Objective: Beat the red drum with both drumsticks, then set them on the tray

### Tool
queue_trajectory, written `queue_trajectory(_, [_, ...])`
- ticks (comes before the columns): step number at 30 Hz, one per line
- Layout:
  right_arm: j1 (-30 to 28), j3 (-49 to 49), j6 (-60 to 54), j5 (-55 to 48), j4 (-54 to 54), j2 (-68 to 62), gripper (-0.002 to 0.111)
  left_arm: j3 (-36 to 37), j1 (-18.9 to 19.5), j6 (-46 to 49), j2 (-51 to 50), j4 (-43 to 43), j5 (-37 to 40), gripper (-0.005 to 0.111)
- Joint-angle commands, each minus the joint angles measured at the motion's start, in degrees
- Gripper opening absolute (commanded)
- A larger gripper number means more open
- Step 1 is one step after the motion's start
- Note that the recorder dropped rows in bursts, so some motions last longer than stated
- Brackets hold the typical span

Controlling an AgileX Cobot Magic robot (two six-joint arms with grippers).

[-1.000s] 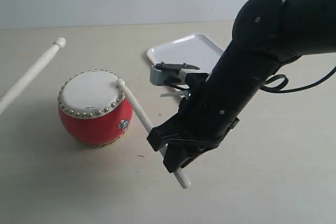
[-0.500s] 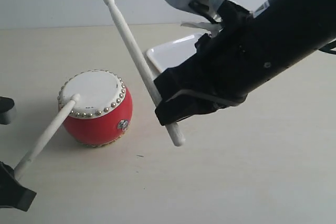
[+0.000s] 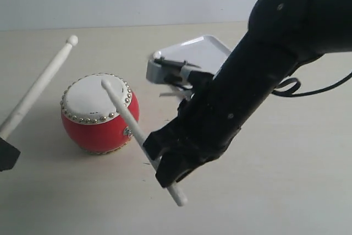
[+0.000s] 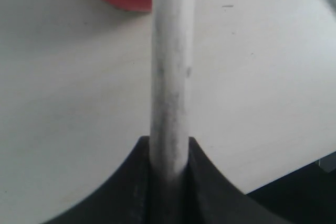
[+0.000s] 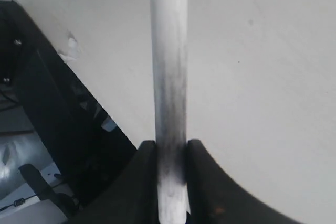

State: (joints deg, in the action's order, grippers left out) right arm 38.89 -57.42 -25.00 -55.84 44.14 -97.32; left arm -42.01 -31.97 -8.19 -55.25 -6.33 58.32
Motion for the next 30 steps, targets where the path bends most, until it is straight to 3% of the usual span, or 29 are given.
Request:
queue_trajectory(1, [1.40, -0.07, -1.27, -0.25, 0.85, -6.24, 0.000, -1.23, 0.05, 0.25, 4.53, -0.13, 2.89, 0.000])
queue_trajectory(8, [1.40, -0.16, -0.39, -2.03, 2.17, 1.29, 0.000, 1.16, 0.05, 0.43, 2.81, 0.51, -1.03, 0.000])
queue_trajectory(12, [1.40, -0.80, 0.30, -0.43, 2.17, 9.68, 0.000, 6.75, 0.05, 0.52, -3.78, -0.11, -8.21, 0.000])
queue_trajectory(18, [1.40, -1.82, 1.26, 1.69, 1.90, 17.13, 0.000, 9.30, 0.05, 0.52, -15.98, -1.00, -9.20, 0.000])
queue_trajectory(23, [1.40, -1.82, 1.26, 3.96, 0.03, 14.58, 0.000, 6.13, 0.05, 0.25, -17.81, -2.74, -6.93, 0.000])
queue_trajectory(30, [1.40, -1.82, -1.93, 3.97, 1.84, -1.65, 0.000, -0.70, 0.05, 0.25, -8.76, -3.78, 0.51, 0.000])
